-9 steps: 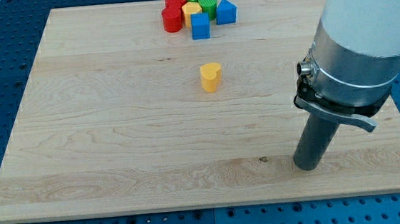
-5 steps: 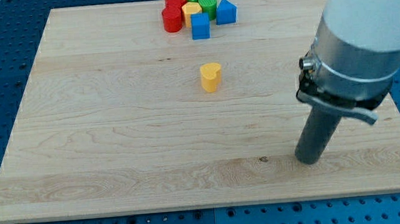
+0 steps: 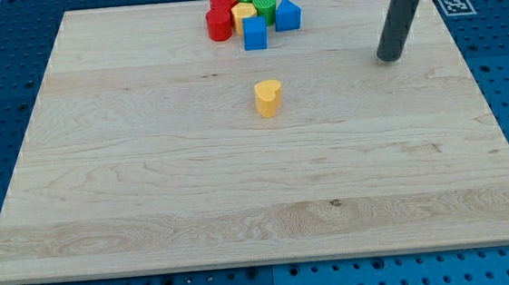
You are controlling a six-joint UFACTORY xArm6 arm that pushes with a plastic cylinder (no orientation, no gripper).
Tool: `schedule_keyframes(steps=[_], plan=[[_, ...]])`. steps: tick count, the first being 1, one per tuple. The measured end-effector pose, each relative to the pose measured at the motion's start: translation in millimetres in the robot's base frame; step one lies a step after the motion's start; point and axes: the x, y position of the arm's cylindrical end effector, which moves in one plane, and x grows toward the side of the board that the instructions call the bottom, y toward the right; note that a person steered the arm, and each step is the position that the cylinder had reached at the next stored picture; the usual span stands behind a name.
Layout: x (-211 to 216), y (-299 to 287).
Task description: Slide the green star a bit left
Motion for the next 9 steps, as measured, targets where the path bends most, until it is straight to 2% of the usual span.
schedule_keyframes(steps=[1,5,6,9], plan=[[-2.3,-1.2],[-151.1,-62.6],[-151.2,-75.5],[-150.1,-189.5]])
